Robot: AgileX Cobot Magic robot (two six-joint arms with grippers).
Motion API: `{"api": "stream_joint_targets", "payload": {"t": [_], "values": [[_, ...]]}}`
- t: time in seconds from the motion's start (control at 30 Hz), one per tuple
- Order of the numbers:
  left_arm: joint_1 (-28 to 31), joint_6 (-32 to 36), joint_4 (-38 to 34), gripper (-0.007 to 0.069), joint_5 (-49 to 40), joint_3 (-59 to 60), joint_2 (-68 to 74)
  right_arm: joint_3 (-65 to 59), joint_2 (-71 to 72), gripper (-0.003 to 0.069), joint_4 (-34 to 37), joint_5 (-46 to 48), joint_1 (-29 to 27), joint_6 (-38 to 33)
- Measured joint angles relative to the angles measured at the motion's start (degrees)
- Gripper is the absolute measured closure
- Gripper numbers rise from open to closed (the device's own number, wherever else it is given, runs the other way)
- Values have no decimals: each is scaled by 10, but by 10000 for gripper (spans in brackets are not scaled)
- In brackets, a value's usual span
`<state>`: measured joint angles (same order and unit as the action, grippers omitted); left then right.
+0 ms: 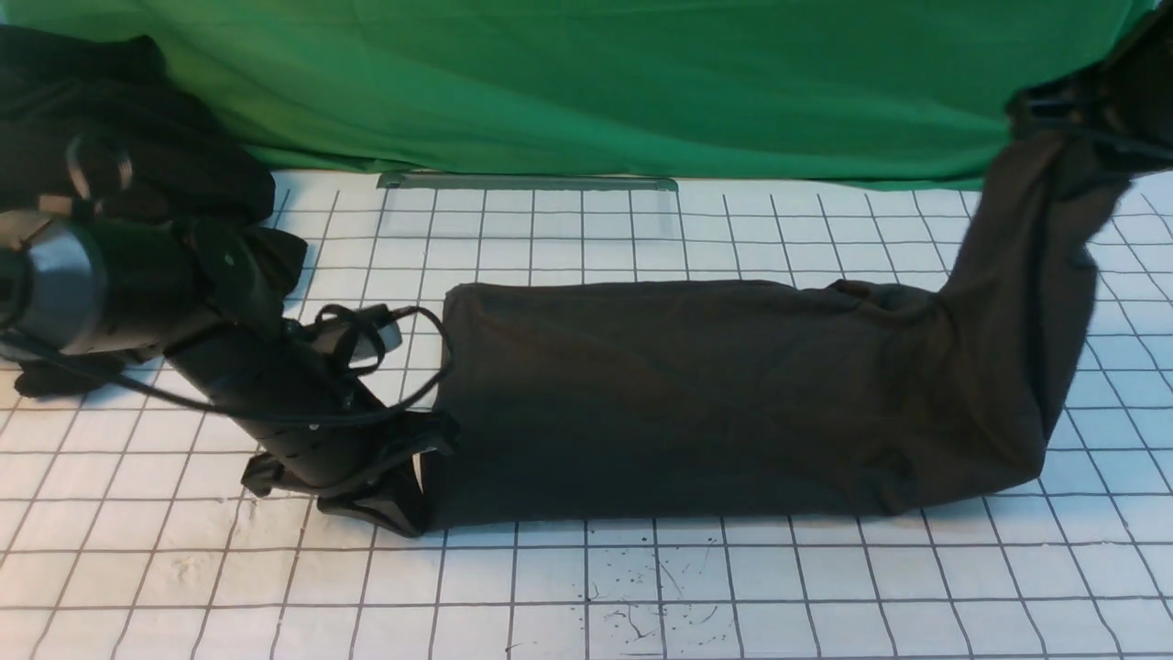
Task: Fold a long-sleeved shirt over a white checkered tablecloth.
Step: 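Fold the right end of the dark garment over onto its left end with the right gripper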
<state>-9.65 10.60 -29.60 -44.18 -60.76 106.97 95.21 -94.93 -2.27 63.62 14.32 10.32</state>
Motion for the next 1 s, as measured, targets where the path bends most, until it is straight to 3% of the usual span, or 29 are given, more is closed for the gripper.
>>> {"api": "stream_joint_targets", "payload": {"t": [0.2, 0.37, 0.5, 0.83, 0.97, 1.0], "values": [[23, -15, 14, 620, -39, -4, -10, 0, 0, 649, -1, -37, 89, 43], [78, -15, 22, 620, -103, -37, -93, 0, -11, 649, 1, -129, 189, 86], [109, -15, 23, 620, -107, -55, -149, 0, -42, 649, 1, -192, 233, 102], [122, -15, 17, 620, -121, -62, -181, 0, -191, 622, 10, -359, 308, 120], [123, -15, 15, 620, -121, -62, -181, 0, -233, 573, 14, -402, 324, 134], [123, -15, 14, 620, -121, -62, -181, 0, -251, 519, 15, -419, 329, 139]]}}
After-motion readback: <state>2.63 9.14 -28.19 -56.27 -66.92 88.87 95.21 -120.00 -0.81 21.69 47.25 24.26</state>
